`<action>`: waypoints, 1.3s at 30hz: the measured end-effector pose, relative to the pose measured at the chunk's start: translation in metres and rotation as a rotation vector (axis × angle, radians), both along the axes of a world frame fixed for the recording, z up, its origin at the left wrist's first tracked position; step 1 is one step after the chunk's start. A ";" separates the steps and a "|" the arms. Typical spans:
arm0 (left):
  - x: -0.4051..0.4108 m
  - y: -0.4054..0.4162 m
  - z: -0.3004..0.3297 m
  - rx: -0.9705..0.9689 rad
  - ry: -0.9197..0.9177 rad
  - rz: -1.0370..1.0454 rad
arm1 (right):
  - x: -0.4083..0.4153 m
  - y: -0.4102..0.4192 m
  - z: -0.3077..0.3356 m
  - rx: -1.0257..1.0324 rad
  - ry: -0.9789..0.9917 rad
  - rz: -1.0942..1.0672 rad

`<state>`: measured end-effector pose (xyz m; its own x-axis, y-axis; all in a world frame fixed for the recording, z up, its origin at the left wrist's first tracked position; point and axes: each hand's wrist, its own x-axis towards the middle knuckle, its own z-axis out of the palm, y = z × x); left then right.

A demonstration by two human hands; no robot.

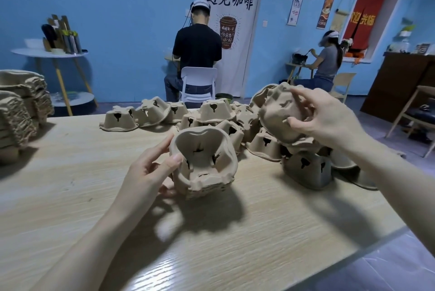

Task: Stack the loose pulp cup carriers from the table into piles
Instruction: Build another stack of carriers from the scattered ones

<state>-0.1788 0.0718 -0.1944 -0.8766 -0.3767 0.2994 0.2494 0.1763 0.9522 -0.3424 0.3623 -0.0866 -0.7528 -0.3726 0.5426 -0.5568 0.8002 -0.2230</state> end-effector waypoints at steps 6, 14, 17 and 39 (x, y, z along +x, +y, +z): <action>0.003 -0.002 0.002 0.028 0.022 0.043 | 0.033 -0.033 -0.050 -0.185 -0.026 0.249; 0.002 -0.007 0.002 0.077 0.017 0.070 | 0.052 -0.030 -0.098 -0.209 -0.120 0.205; 0.003 -0.006 0.002 0.080 0.016 0.064 | 0.059 -0.026 -0.097 -0.216 -0.082 0.190; -0.002 -0.016 -0.001 0.001 0.009 0.005 | 0.083 -0.070 -0.089 -0.573 0.004 0.673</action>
